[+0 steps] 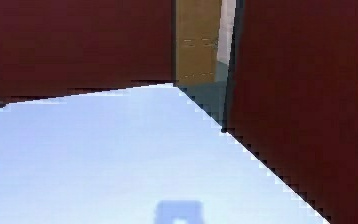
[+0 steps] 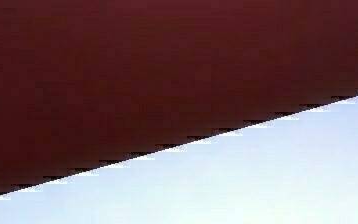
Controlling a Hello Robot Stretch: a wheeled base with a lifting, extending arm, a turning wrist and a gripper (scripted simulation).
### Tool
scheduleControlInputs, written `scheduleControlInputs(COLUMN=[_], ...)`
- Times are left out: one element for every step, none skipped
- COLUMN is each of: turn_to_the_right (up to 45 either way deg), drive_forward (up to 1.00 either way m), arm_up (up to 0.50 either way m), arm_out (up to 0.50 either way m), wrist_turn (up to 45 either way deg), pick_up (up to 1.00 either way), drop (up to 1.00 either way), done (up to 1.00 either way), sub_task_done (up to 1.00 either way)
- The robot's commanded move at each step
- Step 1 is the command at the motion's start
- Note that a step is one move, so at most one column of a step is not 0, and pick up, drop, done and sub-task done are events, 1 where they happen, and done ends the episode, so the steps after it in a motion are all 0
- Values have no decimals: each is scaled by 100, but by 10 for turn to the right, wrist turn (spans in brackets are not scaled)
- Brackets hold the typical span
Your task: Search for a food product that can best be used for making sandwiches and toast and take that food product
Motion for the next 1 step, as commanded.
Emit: scheduleControlInputs(turn_to_the_right=[0], drive_forward=[100], arm_up=[0], arm_out=[0], wrist_turn=[0], pick_up=[0], drop=[0], done=[0], sub_task_done=[0])
